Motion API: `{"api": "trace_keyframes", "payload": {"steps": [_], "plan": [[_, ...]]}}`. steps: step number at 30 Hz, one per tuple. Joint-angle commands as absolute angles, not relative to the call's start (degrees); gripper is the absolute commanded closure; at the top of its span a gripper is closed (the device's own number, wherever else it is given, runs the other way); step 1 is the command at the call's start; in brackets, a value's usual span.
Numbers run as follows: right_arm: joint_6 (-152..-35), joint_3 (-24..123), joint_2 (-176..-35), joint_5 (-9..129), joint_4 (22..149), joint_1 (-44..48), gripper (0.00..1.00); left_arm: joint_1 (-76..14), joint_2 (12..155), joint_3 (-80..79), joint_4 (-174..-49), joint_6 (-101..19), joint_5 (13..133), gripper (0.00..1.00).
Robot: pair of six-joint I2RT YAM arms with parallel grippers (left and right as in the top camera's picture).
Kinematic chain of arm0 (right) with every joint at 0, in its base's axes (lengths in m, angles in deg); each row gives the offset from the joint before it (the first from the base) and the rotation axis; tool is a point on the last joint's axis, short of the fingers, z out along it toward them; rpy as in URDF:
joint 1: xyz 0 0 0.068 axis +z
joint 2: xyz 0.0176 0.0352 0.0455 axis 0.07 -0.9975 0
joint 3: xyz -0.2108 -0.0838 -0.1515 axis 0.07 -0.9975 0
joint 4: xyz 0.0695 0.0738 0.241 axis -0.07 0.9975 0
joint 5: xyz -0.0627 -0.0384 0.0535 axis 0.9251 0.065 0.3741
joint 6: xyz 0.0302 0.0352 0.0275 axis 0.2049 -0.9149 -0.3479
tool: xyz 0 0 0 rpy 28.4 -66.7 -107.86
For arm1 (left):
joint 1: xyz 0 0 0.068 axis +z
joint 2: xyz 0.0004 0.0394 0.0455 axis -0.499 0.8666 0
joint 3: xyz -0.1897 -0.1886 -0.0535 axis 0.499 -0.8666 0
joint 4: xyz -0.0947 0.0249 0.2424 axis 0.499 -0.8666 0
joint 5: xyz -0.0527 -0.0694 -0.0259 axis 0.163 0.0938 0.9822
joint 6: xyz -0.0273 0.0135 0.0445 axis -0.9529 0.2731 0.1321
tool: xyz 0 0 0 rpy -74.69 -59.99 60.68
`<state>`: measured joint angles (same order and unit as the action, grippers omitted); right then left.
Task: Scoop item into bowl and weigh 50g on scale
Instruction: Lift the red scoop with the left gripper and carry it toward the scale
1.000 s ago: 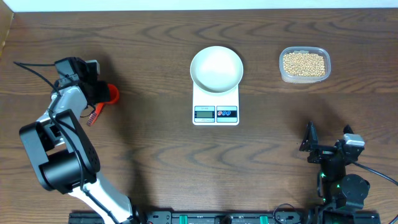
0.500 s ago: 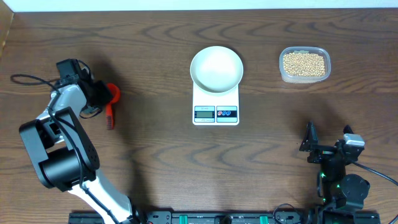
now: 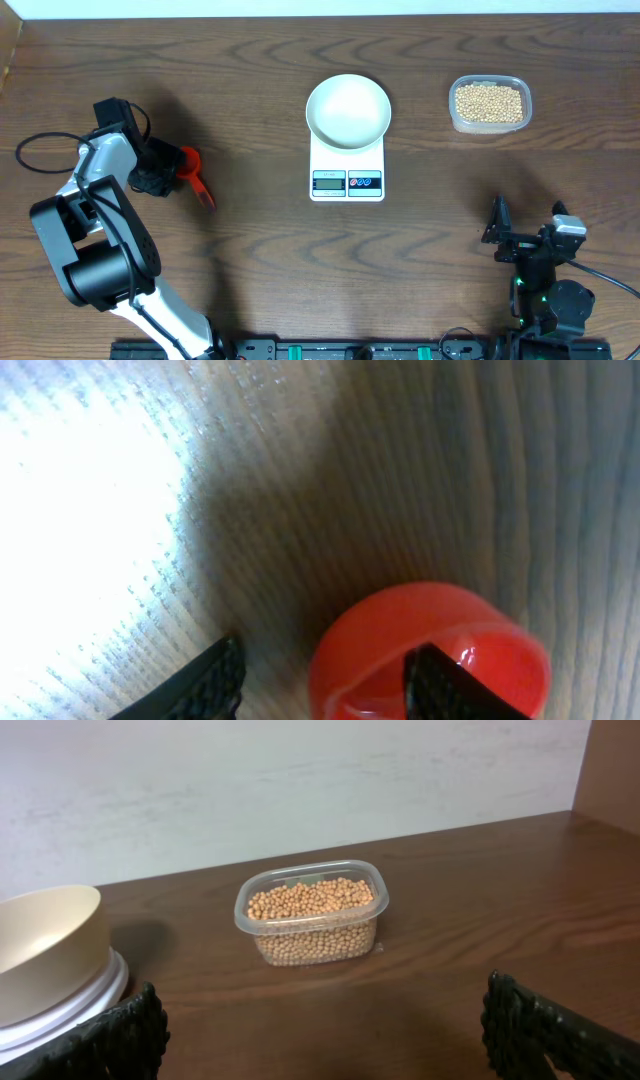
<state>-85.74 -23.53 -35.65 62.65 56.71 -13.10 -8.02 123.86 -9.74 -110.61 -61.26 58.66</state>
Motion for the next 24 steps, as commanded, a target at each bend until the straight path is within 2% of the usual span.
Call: {"api": "trace_keyframes", "payload": {"steps": [1, 7, 12, 17, 20, 24], "plan": [[-86.6, -23.7, -35.3, 62.9, 56.8, -12.4, 0.01, -7.8, 126.5, -11.9, -110.9, -56.1, 56.3, 0.43], [-86.6, -23.7, -35.3, 62.9, 56.8, -12.4, 0.01, -7.8, 126.5, -11.9, -107.6, -46.8, 56.3, 0.44], [-86.6, -23.7, -35.3, 62.9, 56.8, -12.4, 0.01, -7.8, 126.8, -11.9, -105.3, -42.8, 56.3, 0.59], [-86.6, -23.7, -35.3, 62.9, 56.8, -12.4, 0.01, -7.8, 126.8, -12.0, -105.0, -42.8, 56.3, 0.60], [-86.6, -23.7, -35.3, 62.9, 56.8, -12.4, 0.01, -7.8, 126.8, -12.1, -105.1, -42.8, 56.4, 0.71], [-86.6, -23.7, -35.3, 62.9, 56.8, -12.4, 0.01, -8.5, 126.8, -12.1, -105.3, -42.8, 56.4, 0.79]]}}
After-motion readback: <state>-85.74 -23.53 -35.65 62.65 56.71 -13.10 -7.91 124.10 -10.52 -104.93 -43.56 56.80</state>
